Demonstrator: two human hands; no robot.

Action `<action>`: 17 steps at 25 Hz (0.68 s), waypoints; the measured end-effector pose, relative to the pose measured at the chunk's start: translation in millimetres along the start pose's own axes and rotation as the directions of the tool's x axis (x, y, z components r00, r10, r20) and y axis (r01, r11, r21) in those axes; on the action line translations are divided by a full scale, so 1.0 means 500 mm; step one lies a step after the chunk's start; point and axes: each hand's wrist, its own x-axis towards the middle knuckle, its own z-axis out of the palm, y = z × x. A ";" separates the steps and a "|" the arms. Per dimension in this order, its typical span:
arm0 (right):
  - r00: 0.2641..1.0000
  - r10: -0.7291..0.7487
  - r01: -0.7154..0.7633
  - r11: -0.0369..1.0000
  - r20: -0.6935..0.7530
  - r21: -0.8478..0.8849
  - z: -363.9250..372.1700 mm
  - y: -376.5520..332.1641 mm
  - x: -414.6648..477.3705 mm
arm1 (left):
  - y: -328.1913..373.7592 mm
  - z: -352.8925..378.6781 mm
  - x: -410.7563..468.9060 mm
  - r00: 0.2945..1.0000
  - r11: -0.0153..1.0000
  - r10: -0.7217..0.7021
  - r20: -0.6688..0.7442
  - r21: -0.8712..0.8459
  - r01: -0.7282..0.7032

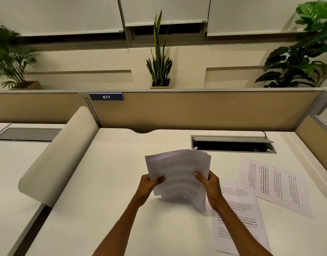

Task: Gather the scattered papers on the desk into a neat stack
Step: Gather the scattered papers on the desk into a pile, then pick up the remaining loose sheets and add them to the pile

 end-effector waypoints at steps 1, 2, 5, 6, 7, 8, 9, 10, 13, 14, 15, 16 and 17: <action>1.000 0.014 -0.013 0.999 0.025 -0.039 -0.005 0.006 -0.005 | -0.008 -0.002 -0.006 1.000 1.000 -0.010 0.016 0.010 0.010; 0.998 0.028 -0.024 0.996 0.051 -0.083 -0.009 0.012 -0.010 | -0.015 -0.002 -0.011 0.999 1.000 -0.019 0.039 0.020 0.018; 0.995 0.049 -0.034 0.985 0.082 -0.168 -0.020 0.014 -0.017 | -0.024 0.008 -0.018 0.993 0.999 0.011 0.114 0.044 -0.016; 0.996 0.044 -0.030 0.983 0.072 -0.180 -0.020 0.014 -0.018 | -0.025 0.012 -0.018 0.992 0.999 0.022 0.127 0.043 -0.028; 0.998 0.034 -0.025 0.983 0.049 -0.180 -0.020 0.014 -0.018 | -0.026 0.017 -0.018 0.991 0.999 0.027 0.130 0.035 -0.032; 1.000 0.022 -0.019 0.986 0.014 -0.168 -0.020 0.017 -0.019 | -0.027 0.022 -0.018 0.992 0.999 0.026 0.122 0.025 -0.029; 1.000 0.012 -0.015 0.988 -0.023 -0.156 -0.019 0.021 -0.021 | -0.029 0.029 -0.020 0.994 1.000 0.020 0.111 0.017 -0.022; 0.999 0.005 -0.012 0.989 -0.048 -0.148 -0.017 0.024 -0.023 | -0.030 0.034 -0.021 0.994 1.000 0.015 0.105 0.014 -0.017; 0.998 -0.005 -0.004 0.991 -0.064 -0.135 -0.002 0.032 -0.025 | -0.032 0.052 -0.021 0.991 0.999 0.032 0.127 0.009 -0.033; 0.997 -0.013 0.003 0.992 -0.078 -0.123 0.005 0.027 -0.024 | -0.031 0.057 -0.019 0.992 0.999 0.048 0.118 0.004 -0.049; 0.995 -0.024 0.013 0.994 -0.096 -0.111 0.011 0.022 -0.021 | -0.027 0.061 -0.017 0.993 0.998 0.064 0.096 0.005 -0.065; 0.993 -0.034 0.022 0.994 -0.111 -0.109 0.013 0.016 -0.015 | -0.020 0.062 -0.014 0.995 0.997 0.076 0.067 0.012 -0.077; 0.993 -0.038 0.025 0.993 -0.116 -0.117 0.014 0.013 -0.011 | -0.015 0.060 -0.011 0.996 0.996 0.082 0.041 0.022 -0.083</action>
